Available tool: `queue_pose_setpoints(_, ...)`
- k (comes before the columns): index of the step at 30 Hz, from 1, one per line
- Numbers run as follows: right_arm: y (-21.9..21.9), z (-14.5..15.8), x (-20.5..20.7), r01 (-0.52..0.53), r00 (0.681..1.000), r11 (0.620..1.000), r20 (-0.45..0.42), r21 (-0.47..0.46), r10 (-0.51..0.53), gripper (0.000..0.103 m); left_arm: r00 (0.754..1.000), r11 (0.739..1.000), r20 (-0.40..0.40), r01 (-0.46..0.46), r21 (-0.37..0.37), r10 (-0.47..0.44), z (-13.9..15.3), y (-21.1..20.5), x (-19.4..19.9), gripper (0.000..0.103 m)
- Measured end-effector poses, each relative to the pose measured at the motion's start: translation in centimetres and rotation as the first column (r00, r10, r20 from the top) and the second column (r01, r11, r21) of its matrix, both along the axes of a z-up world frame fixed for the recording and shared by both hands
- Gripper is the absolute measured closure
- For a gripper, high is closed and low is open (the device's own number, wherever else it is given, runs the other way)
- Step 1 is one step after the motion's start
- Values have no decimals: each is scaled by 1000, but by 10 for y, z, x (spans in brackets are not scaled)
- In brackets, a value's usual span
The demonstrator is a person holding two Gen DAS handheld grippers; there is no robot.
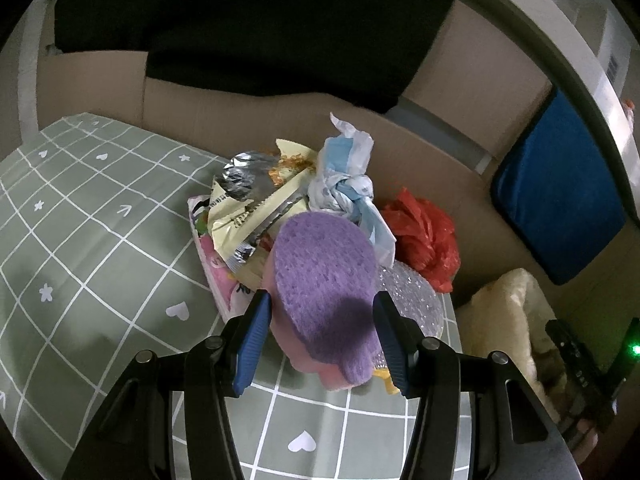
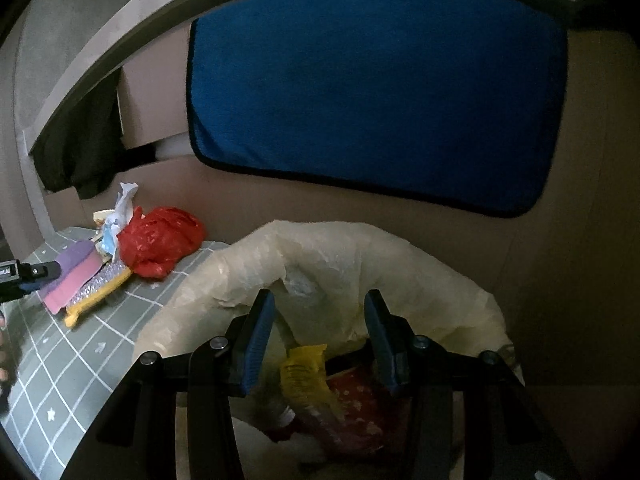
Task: Collect trash
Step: 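Grasp the purple sponge with the left tool, then grasp the red plastic bag with the right tool while the left tool lifts the purple sponge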
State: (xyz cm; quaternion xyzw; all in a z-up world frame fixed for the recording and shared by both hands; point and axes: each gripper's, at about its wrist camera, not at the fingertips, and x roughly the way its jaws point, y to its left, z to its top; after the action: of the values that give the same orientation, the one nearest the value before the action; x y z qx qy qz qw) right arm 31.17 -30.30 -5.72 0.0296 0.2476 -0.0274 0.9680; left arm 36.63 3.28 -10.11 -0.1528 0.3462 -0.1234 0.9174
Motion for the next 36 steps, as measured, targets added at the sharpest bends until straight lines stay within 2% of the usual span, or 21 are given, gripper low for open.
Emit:
queue_pose_setpoints(6,18,0,18,-26,1000,1000,0,8,26,59,1000,1000,-3,-19,8,19,2,5,7,49)
queue_pose_setpoints(13,31,0,27,-41,999,999,-8,14,41,58,999,999,-28,-30,-29,29,-4,6,28,49)
queue_pose_setpoints(16,32,6,24,-52,999,996,6,69,52,54,998,997,-54,-36,-72,32,-8,8,34,47)
queue_pose_setpoints(19,43,19,25,-86,996,990,10,108,85,54,997,996,-71,-40,-74,35,-10,7,37,46)
queue_pose_setpoints(25,95,46,41,-156,988,984,-10,91,157,54,993,995,-114,26,-97,-37,-12,10,40,47)
queue_pose_setpoints(26,109,50,48,-176,984,980,-21,91,179,54,991,994,-120,42,-106,-55,-12,11,40,48)
queue_pose_setpoints(28,129,54,58,-201,977,975,-45,95,206,54,989,991,-120,68,-112,-81,-11,15,36,60)
queue_pose_setpoints(29,139,54,68,-211,973,972,-71,102,219,54,989,991,-115,77,-111,-90,-11,18,33,61)
queue_pose_setpoints(33,164,40,106,-210,963,969,-145,130,228,54,994,996,-79,72,-49,-76,-2,39,22,79)
queue_pose_setpoints(36,169,22,133,-156,965,978,-192,136,180,53,996,998,-62,65,-14,-66,4,59,17,79)
